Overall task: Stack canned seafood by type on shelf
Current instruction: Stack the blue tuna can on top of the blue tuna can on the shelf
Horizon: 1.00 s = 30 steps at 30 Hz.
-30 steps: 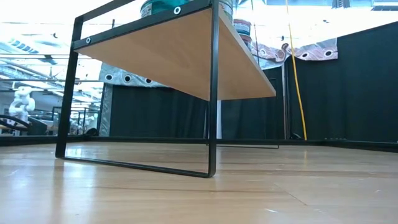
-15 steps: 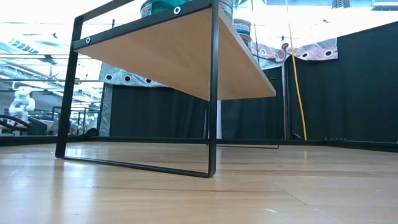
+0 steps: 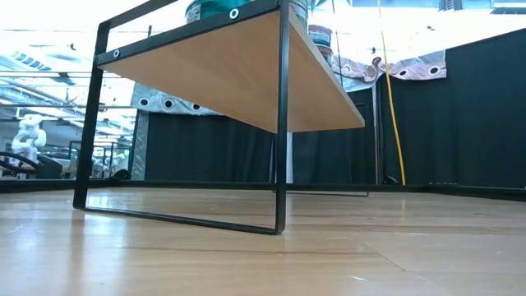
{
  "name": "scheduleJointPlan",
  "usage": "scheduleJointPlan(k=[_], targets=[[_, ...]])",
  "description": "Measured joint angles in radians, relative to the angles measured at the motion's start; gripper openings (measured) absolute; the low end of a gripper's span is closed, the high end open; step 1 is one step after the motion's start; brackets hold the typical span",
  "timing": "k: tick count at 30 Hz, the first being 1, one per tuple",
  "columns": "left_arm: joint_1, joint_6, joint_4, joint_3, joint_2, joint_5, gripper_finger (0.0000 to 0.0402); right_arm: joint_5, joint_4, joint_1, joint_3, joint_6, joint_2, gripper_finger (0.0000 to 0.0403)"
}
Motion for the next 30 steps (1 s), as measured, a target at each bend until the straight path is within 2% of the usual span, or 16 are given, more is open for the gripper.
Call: scheduleJointPlan(k=[4,7,10,13,16,19,23,25,27,30], targets=[[0.0,0.032,0.003,0.0,-0.001,-0.017,0.0287,0.019,-0.007,0.0,-0.001,0.007,0.001,0.0176],[0.0,0.139,0.04,0.0,-0.012,-0.032,0.0356,0.037,-0.005,0.006,-0.002,0.022,0.001,0.0176],[-0.001,0.274,0.046,0.038,-0.032,-0.043,0.039,0.058,0.002,0.01,-0.002,0.046,0.001,0.0183],[-0.008,0.435,0.045,0.078,-0.063,-0.1,0.0387,0.091,0.059,0.009,-0.002,0.032,0.001,0.0185],[-0.037,0.615,0.039,0.087,-0.099,-0.166,0.0371,0.128,0.226,0.008,-0.002,-0.074,-0.006,0.0182],[-0.076,0.736,-0.037,0.088,-0.118,-0.285,0.0355,0.153,0.362,0.003,-0.002,-0.141,-0.052,0.0184],[-0.116,0.721,-0.19,0.063,-0.102,-0.509,0.0335,0.196,0.479,-0.023,-0.002,-0.14,-0.166,0.0194],[-0.122,0.67,-0.222,0.02,-0.09,-0.578,0.0326,0.214,0.485,-0.045,-0.002,-0.126,-0.235,0.0195],[-0.123,0.624,-0.223,-0.036,-0.087,-0.615,0.0318,0.191,0.428,-0.074,-0.002,-0.046,-0.317,0.0195],[-0.122,0.573,-0.217,-0.119,-0.088,-0.667,0.0306,0.106,0.171,-0.142,0.002,0.253,-0.444,0.0194]])
